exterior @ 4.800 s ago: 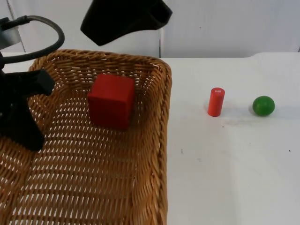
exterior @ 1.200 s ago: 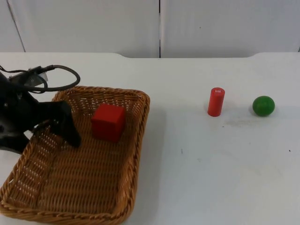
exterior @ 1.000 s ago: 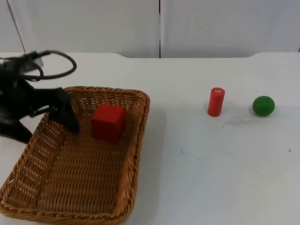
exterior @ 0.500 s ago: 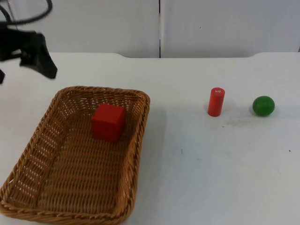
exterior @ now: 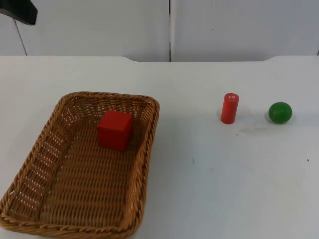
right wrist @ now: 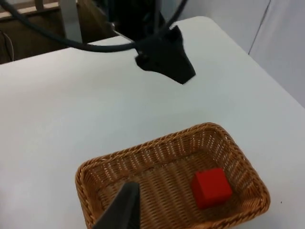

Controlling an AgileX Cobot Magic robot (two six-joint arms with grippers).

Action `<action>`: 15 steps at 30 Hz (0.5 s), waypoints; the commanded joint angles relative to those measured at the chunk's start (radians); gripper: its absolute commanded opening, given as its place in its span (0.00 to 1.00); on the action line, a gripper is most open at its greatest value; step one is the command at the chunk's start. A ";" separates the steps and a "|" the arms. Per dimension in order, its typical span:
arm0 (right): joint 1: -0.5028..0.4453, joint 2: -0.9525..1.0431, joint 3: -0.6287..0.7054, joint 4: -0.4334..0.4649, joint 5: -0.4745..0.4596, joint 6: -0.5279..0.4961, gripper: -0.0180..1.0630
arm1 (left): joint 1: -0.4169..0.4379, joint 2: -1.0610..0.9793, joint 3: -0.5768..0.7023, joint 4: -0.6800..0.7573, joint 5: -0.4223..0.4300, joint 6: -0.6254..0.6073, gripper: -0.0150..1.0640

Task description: Pick up the basket with the left hand and place the object to the left of the red cylinder into the basket with the right hand.

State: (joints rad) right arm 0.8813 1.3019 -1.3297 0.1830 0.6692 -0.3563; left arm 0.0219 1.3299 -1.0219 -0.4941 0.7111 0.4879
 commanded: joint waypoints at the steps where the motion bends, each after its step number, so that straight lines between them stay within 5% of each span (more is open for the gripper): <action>1: -0.002 -0.004 0.031 -0.003 -0.024 0.011 0.99 | 0.002 -0.059 0.042 -0.008 -0.025 -0.008 0.99; 15: -0.002 -0.004 0.195 0.002 -0.142 0.050 0.99 | -0.047 -0.327 0.263 -0.039 -0.123 0.003 0.99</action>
State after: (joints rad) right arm 0.8813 1.3019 -1.1494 0.1830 0.5513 -0.3133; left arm -0.0122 1.0284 -0.7730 -0.5181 0.6088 0.4876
